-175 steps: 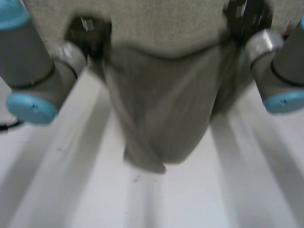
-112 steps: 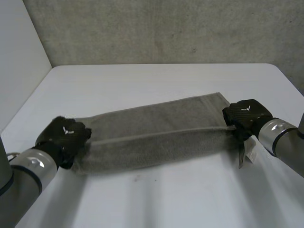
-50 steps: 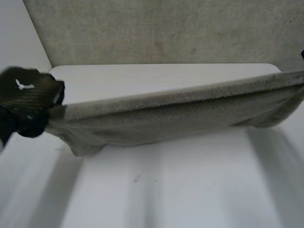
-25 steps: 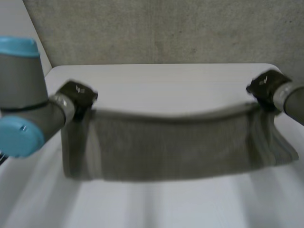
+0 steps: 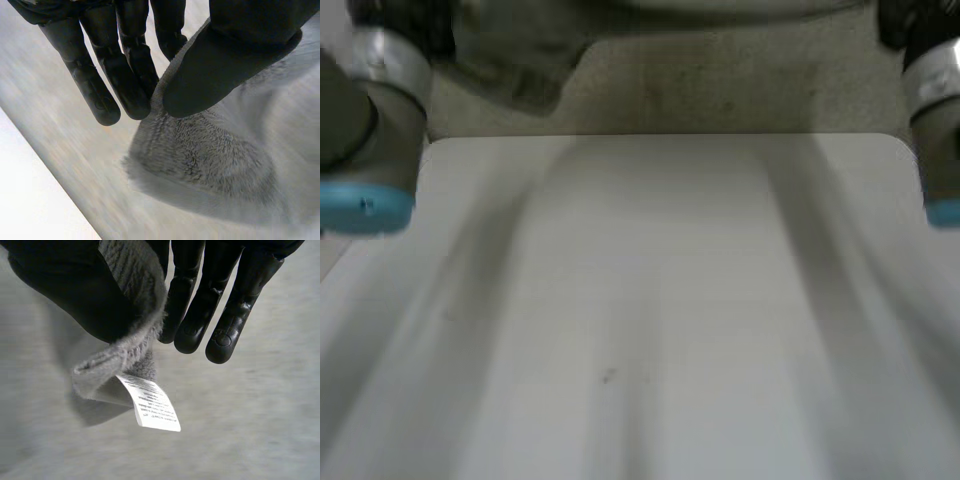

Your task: Fold the laundry

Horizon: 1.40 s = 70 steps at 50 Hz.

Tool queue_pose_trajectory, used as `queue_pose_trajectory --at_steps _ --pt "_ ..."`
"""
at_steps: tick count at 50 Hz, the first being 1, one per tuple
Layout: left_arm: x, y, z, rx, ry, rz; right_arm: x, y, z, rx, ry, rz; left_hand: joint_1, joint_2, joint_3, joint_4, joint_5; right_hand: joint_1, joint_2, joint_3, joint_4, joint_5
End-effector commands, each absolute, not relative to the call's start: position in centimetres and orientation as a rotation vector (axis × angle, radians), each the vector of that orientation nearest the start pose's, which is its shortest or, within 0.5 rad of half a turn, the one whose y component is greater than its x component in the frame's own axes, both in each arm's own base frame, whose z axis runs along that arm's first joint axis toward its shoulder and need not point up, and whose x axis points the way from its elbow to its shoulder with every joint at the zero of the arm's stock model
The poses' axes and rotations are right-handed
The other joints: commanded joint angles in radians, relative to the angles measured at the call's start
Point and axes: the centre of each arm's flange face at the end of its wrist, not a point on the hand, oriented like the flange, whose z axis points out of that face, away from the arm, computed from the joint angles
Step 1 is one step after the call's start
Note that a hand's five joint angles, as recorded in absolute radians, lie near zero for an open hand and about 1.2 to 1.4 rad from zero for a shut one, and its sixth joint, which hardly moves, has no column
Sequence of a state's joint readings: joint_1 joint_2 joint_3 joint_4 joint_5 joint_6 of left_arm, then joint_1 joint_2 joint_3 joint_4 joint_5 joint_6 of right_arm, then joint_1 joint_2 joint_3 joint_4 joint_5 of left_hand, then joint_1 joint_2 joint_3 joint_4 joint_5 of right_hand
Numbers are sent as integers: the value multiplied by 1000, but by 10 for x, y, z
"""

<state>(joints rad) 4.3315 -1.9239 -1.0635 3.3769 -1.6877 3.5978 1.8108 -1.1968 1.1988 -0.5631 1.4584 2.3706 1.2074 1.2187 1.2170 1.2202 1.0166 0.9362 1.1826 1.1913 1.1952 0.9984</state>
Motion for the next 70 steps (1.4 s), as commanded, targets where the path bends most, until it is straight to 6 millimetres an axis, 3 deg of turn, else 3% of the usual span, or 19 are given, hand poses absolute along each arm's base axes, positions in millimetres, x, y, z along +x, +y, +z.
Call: queue_pose_trajectory --at_steps 1,4,6,7,9,12,14,20,22,23,25,28,32,39,44,47,52,63,70 --pt "-254 -324 263 695 1920 -2220 246 -365 239 -1319 1712 -2608 189 178 179 176 205 460 214 205 201 223" --pt "-253 -321 250 713 1938 -2193 246 -361 219 -1350 1764 -2529 189 178 179 176 205 460 214 205 201 223" --pt "-251 -314 220 749 1998 -2125 244 -352 185 -1391 1868 -2395 189 178 179 176 205 460 214 205 201 223" --pt "-251 -314 220 750 1998 -2125 244 -352 185 -1392 1868 -2394 189 178 179 176 205 460 214 205 201 223" --pt "-246 -302 192 793 2079 -2021 241 -340 161 -1424 1951 -2276 189 178 179 176 205 460 214 205 201 223" --pt "-242 -292 181 825 2119 -1954 238 -324 148 -1459 2035 -2144 189 178 179 176 205 460 214 205 201 223" --pt "-229 -270 169 885 2177 -1817 235 -315 145 -1481 2081 -2067 189 178 179 176 205 460 214 205 201 223" --pt "-209 -229 178 982 2200 -1652 209 -279 168 -1620 2284 -1733 189 178 179 176 205 460 214 205 201 223" --pt "-201 -200 182 1076 2228 -1527 200 -270 174 -1663 2335 -1622 189 178 179 176 205 460 214 205 201 223" --pt "-201 -200 182 1077 2229 -1526 200 -270 174 -1663 2335 -1621 189 178 179 176 205 460 214 205 201 223" --pt "-192 -172 189 1160 2264 -1402 188 -249 190 -1756 2392 -1418 189 178 179 176 205 460 214 205 201 223" --pt "-187 -152 196 1229 2297 -1305 179 -230 209 -1830 2401 -1306 189 178 179 176 205 460 214 205 201 223" --pt "-190 -143 203 1287 2306 -1302 174 -228 222 -1856 2394 -1343 189 178 179 176 205 460 214 205 201 223" --pt "-204 -172 217 1269 2250 -1468 178 -254 225 -1842 2354 -1606 189 178 179 176 205 460 214 205 201 223" --pt "-222 -224 203 1220 2198 -1564 191 -289 185 -1780 2403 -1647 189 178 179 176 205 460 214 205 201 223" --pt "-228 -240 197 1207 2180 -1589 201 -301 172 -1776 2437 -1685 189 178 179 176 205 460 214 205 201 223" --pt "-247 -292 174 1176 2135 -1637 213 -330 158 -1723 2435 -1849 189 178 179 176 205 460 214 205 201 223" --pt "-256 -341 150 1079 2101 -1610 243 -386 140 -1568 2228 -2248 189 178 179 176 205 460 214 205 201 223" --pt "-260 -352 143 1068 2102 -1622 253 -395 118 -1587 2227 -2227 189 178 179 176 205 460 214 205 201 223"
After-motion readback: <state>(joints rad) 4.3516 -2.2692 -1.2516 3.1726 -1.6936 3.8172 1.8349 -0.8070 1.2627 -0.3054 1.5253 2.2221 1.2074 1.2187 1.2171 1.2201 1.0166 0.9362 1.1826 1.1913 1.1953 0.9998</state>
